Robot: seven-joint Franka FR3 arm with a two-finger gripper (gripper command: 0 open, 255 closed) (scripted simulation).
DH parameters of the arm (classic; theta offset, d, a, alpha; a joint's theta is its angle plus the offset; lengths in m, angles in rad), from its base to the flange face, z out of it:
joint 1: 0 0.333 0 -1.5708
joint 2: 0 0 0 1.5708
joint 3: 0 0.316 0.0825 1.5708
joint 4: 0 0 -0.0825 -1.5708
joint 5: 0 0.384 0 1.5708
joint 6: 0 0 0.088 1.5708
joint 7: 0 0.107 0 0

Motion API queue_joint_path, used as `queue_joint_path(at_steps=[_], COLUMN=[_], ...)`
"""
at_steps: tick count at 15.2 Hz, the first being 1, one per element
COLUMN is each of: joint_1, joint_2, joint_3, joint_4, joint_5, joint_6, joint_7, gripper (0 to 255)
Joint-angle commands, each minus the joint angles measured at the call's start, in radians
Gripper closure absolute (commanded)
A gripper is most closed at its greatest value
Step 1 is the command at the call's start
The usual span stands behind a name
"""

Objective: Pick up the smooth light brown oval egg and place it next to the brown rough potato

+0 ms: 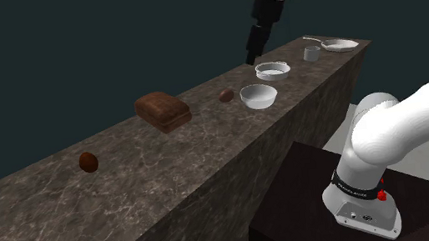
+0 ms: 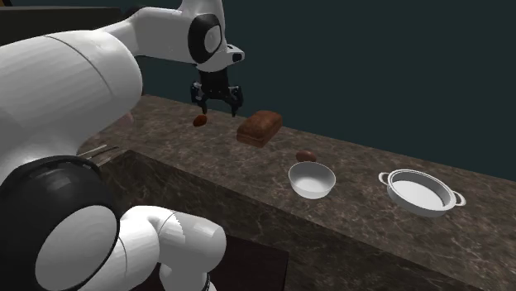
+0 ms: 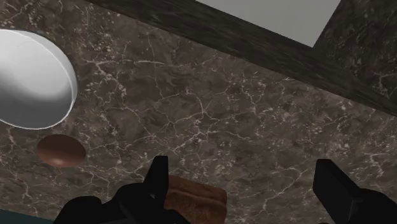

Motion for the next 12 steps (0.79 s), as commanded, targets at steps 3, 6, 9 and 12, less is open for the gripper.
queue_joint_path(at_steps=[3,6,9,12], joint_1=[0.005,0.014,0.025,0.043], joint_2=[0.002,0.021,0.062,0.123], joint_3=[-0.055,-0.139,-0.226,-0.316], joint_4=[-0.037,-0.078,-0.099,-0.101], joint_5=[-0.019,-0.048,-0.072,-0.088], joint_6=[0.038,0.096,0.155,0.214], joint_7=[-0.088,-0.22,-0.354,-0.49], gripper=[0,0,0,0])
